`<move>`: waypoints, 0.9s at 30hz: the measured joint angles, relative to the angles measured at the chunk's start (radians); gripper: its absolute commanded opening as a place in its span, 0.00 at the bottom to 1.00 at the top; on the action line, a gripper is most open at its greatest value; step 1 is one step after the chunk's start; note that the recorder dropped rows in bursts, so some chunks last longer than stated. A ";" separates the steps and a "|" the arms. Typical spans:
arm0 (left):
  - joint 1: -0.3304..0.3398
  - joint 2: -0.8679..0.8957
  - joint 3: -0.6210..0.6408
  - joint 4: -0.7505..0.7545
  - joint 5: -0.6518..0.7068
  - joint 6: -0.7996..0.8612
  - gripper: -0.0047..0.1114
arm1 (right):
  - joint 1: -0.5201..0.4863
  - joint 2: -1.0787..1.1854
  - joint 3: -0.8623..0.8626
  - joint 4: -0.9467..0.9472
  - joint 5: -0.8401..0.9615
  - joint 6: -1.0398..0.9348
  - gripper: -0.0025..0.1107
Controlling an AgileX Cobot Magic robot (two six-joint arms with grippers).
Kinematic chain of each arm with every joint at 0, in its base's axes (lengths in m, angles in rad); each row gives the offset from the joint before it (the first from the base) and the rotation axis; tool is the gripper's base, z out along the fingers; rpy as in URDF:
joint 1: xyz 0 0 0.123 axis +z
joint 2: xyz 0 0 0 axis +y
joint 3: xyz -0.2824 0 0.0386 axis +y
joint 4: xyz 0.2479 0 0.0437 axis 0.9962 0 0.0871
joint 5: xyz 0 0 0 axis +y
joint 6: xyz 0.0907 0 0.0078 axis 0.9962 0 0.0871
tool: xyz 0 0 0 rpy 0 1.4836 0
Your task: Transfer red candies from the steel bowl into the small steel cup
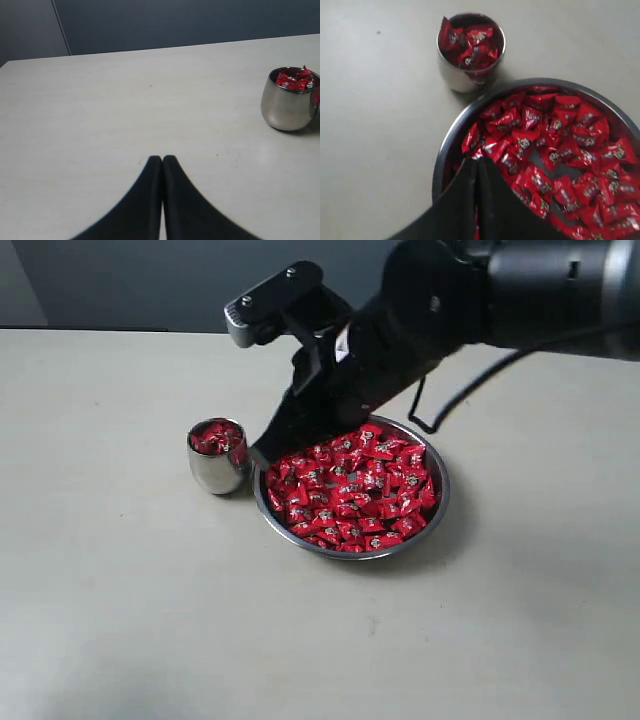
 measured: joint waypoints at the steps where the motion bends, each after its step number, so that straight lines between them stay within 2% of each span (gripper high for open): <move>1: 0.000 0.000 0.000 0.000 0.000 0.000 0.04 | 0.000 -0.025 0.030 -0.010 -0.014 0.005 0.01; 6: 0.000 0.000 0.000 0.000 0.000 0.000 0.04 | 0.000 -0.174 0.197 -0.038 -0.067 0.034 0.01; 11: 0.000 0.000 0.000 0.000 0.000 0.000 0.04 | 0.000 -0.323 0.290 -0.043 -0.079 0.074 0.01; 27: 0.000 0.000 0.000 0.000 0.000 0.000 0.04 | 0.000 -0.729 0.316 -0.046 0.209 0.178 0.01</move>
